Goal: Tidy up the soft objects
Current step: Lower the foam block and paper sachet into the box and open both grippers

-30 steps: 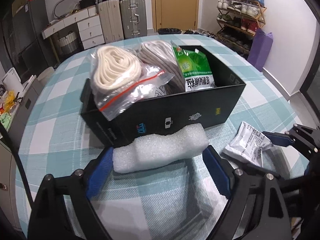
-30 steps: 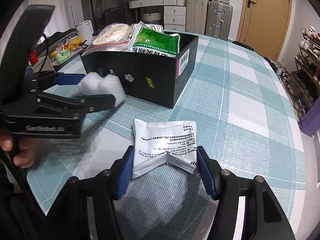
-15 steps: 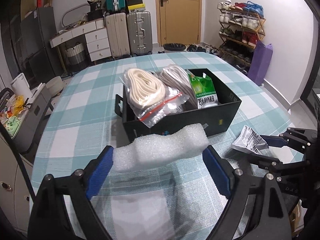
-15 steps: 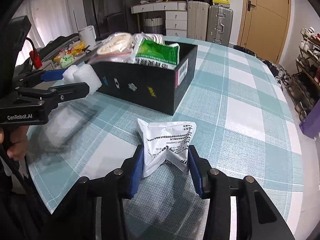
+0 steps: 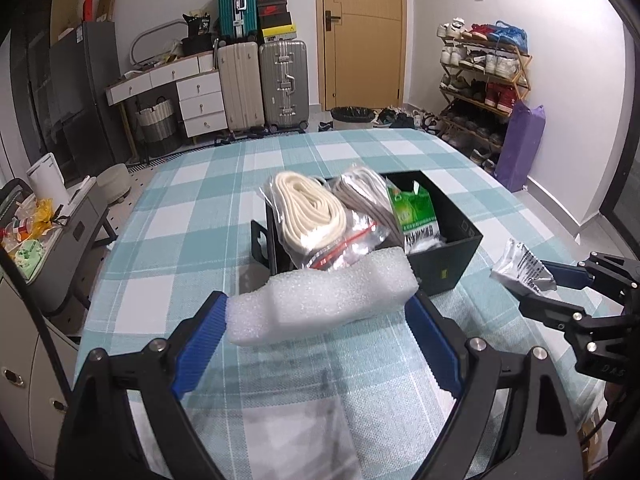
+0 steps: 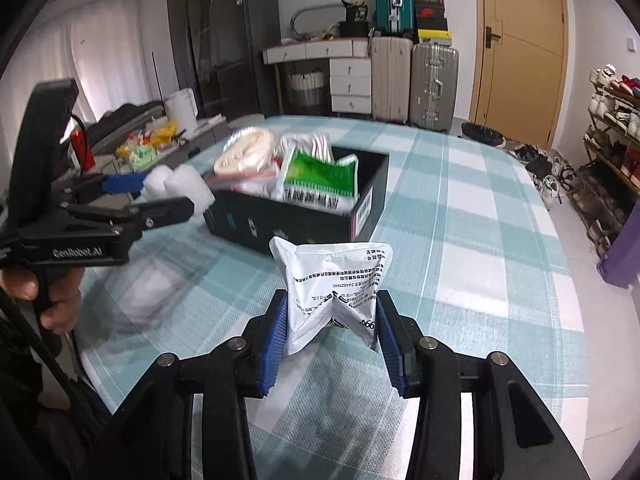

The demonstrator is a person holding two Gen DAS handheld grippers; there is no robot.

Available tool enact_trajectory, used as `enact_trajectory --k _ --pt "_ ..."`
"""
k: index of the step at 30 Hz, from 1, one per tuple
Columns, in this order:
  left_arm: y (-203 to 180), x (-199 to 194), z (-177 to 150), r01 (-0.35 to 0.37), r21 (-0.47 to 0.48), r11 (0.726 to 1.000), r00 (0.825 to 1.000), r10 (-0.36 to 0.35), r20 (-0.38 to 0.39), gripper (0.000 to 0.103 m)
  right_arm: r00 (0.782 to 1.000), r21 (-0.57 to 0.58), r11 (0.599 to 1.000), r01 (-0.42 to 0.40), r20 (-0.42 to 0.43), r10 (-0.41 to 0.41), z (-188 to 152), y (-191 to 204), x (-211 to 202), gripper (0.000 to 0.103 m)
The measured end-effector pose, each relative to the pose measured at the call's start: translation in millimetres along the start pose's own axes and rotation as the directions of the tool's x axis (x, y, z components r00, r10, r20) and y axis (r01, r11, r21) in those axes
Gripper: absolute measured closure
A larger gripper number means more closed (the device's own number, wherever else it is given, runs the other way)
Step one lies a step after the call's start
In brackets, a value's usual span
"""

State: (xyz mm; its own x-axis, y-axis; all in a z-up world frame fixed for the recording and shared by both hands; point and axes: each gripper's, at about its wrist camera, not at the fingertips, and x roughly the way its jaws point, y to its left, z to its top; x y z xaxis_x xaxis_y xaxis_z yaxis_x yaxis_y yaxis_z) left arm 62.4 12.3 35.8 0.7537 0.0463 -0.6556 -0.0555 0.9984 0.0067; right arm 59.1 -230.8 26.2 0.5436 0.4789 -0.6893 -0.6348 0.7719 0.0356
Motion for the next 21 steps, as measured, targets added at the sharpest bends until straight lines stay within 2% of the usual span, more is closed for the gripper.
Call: enact_trajectory --k 8,21 --pt "-1.3 2.0 14.1 0.001 0.017 1.0 1.0 -0.001 0.028 0.014 0.995 0.03 1.0 -0.005 0.104 0.001 18.5 1.3 -9.1 0.06" --pt "-1.4 17.9 36.0 -0.004 0.035 0.999 0.999 0.002 0.051 0.014 0.987 0.043 0.999 -0.022 0.161 0.015 51.6 6.2 11.9 0.06"
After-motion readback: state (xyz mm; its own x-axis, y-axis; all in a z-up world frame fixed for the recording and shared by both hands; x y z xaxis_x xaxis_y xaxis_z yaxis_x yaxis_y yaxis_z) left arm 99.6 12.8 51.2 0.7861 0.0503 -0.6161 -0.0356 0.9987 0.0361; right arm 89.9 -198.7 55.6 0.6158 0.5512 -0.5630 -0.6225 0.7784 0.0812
